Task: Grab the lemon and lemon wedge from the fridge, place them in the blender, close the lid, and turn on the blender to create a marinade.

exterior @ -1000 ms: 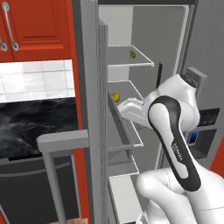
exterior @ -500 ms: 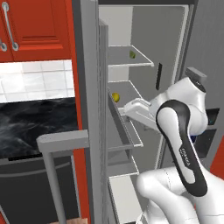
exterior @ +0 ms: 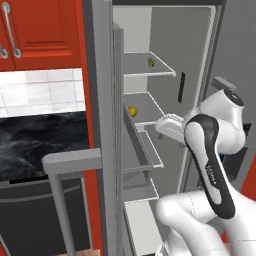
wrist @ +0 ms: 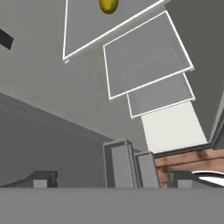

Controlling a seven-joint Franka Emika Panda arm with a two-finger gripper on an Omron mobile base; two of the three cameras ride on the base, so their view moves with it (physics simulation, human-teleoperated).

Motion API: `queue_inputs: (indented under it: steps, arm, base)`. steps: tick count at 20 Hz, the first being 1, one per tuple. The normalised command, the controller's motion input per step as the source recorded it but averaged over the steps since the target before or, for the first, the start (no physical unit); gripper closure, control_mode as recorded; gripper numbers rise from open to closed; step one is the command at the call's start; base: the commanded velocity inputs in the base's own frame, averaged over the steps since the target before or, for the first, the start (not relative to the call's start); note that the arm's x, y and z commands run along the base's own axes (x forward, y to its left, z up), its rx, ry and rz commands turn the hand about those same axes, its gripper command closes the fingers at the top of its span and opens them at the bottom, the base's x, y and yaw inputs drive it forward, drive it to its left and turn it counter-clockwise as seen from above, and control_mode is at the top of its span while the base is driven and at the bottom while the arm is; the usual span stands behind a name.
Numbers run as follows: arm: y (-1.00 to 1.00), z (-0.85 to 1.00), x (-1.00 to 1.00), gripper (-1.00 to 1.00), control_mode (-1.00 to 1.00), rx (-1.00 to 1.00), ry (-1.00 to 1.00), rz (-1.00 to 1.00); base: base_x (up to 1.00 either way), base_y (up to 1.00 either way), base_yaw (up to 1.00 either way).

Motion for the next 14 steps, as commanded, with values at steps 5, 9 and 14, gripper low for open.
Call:
queue_inputs:
  steps: [5, 9, 14]
  arm:
    - [0.0, -0.28, 0.66, -1.0, -1.0, -0.27, 0.0, -0.15]
    - [-0.11, -0.12, 0.65, -1.0, -1.0, -0.21, -0.03, -0.1]
    - [-0.18, 0.0, 0.55, -1.0, -1.0, -0.07, 0.0, 0.0]
  base:
    - [0.0, 0.0, 0.0]
    - [0.0, 0.0, 0.0]
    - [0.0, 0.0, 0.0]
